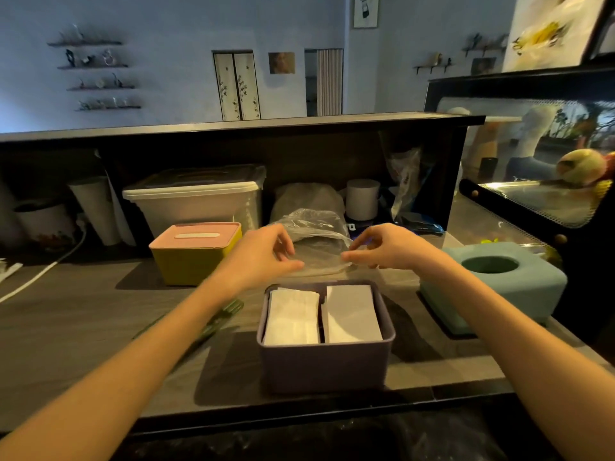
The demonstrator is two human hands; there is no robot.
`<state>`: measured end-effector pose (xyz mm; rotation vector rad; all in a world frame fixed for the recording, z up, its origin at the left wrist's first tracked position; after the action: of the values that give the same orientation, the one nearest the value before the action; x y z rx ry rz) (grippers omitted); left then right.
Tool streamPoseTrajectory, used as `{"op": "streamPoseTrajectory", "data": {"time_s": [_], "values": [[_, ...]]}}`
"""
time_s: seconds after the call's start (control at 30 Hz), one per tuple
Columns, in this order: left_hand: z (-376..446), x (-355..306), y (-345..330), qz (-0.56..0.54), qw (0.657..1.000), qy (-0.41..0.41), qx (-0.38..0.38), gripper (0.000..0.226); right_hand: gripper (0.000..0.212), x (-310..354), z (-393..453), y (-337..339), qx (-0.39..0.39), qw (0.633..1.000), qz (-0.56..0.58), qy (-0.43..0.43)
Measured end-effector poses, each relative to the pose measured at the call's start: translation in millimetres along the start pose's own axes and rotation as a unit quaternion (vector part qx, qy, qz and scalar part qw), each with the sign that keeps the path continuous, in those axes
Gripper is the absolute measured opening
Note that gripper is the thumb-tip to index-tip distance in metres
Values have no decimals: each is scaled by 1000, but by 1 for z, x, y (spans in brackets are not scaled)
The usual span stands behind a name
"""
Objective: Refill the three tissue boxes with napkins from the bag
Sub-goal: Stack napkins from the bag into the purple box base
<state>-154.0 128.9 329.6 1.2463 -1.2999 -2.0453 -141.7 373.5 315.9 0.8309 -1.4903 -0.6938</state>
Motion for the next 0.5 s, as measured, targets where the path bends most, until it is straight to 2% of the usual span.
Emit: {"op": "streamPoseTrajectory", "data": {"time_s": [0.13,0.23,0.33,0.4,0.5], "values": [[46,32,1,94,994,-20,-52,41,65,-17,42,-11,-87,996,-32,20],[80,45,-5,115,992,-37,-21,63,71,-26,75,-14,-106,993,-50,22],[111,56,-15,132,991,-19,25,78,69,-29,109,-5,-140,989,13,32],[126,61,-23,167,985,-23,34,71,70,-27,128,2,-152,986,35,55],[144,65,-28,187,979,-14,75,43,77,-25,152,4,-102,990,-42,84]]}}
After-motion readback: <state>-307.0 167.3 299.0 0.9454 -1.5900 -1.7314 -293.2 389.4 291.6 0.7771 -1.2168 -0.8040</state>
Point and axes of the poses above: each hand's wrist, its own z-axis towards the middle knuckle, its own y-axis out of the back of the hand, x = y × z, the point moved 2 cm from there along z, towards the middle knuckle, and after that the axes turned 9 degrees about x, right-handed, at the moved point
